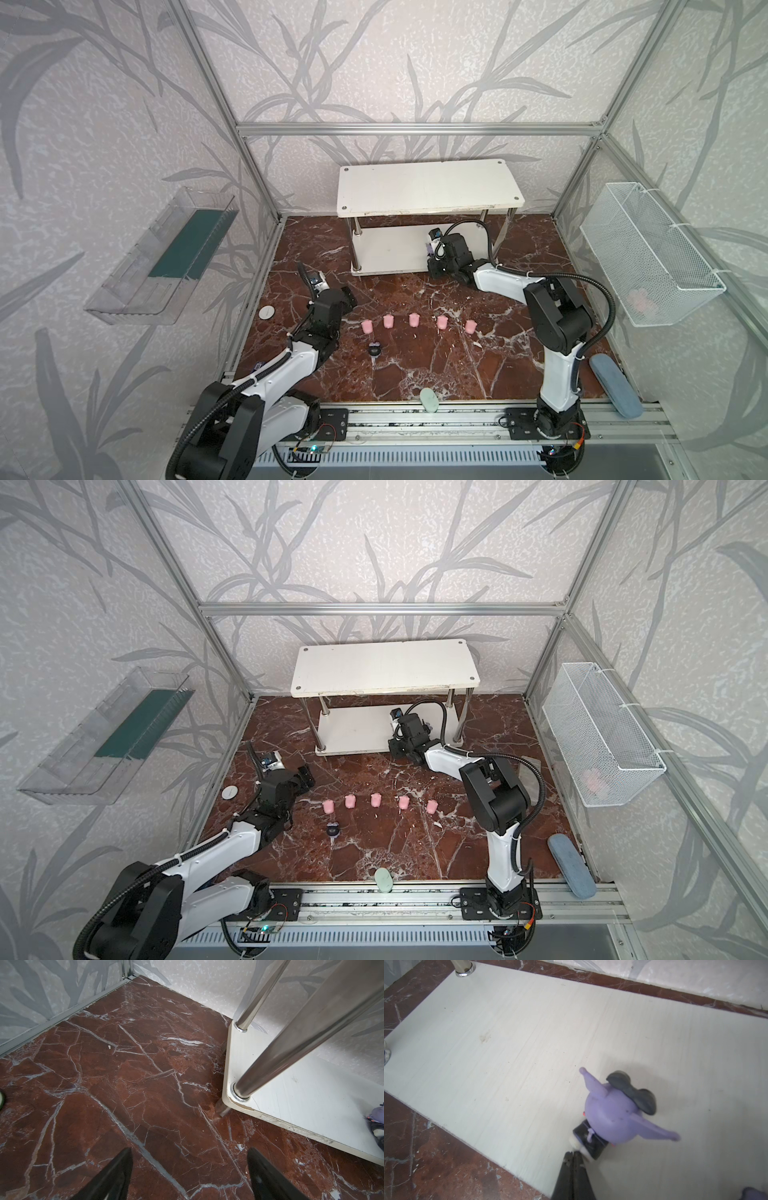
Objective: Organize plastic toys on shelves
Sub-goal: Rotate the plastic toy at the shelf.
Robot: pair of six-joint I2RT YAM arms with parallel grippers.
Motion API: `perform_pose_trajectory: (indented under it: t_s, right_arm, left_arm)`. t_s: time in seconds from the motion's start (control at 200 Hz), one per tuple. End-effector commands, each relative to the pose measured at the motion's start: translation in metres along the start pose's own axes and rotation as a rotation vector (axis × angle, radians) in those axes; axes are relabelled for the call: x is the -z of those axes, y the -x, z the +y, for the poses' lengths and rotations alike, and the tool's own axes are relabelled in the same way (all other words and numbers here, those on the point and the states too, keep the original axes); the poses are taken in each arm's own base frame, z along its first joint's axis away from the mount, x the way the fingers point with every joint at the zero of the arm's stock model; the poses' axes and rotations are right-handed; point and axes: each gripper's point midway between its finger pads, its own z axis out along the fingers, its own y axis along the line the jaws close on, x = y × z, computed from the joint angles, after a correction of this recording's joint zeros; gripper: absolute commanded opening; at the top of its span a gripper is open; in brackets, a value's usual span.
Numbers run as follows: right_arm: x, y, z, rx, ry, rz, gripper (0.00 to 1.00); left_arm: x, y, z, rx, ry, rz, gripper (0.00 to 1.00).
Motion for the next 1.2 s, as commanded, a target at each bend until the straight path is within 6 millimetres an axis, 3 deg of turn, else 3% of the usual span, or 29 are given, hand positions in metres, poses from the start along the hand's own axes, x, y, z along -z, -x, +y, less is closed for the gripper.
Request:
perform_pose_trajectory:
  t_s: [0.0, 0.275, 0.385, 0.56, 0.705, 0.825, 0.97, 1.195]
  right_arm:
    - [0.007, 0.001, -0.008, -0.011, -0.02, -0.009, 0.0]
    - [0.009, 0.0, -0.009, -0.018, -0.009, -0.013, 0.0]
    - [0.014, 0.003, 0.002, -0.028, 0.066, -0.042, 0.01]
    - [0.033, 0.009, 0.021, -0.034, 0.19, -0.093, 0.06]
    - [0.055, 0.011, 0.024, -0.032, 0.21, -0.133, 0.1]
    - [0.078, 0.013, 0.011, -0.041, 0.146, -0.161, 0.09]
    - [0.103, 0.011, -0.019, -0.057, 0.006, -0.179, 0.06]
    - [0.13, 0.011, -0.056, -0.095, -0.14, -0.195, 0.03]
  left_arm:
    - [-0.001, 0.003, 0.001, 0.028, 0.003, -0.016, 0.84]
    - [-0.004, 0.0, 0.0, 0.033, 0.002, -0.007, 0.84]
    - [-0.003, 0.0, 0.001, 0.034, 0.001, -0.008, 0.84]
    - [-0.003, 0.0, 0.002, 0.032, 0.005, -0.009, 0.84]
    - [-0.003, -0.001, 0.003, 0.031, 0.009, -0.009, 0.84]
    - [-0.003, -0.001, 0.003, 0.032, 0.006, -0.008, 0.84]
    - [-0.003, -0.002, 0.004, 0.034, 0.008, -0.011, 0.84]
    - [-0.004, -0.003, 0.003, 0.043, -0.002, -0.006, 0.84]
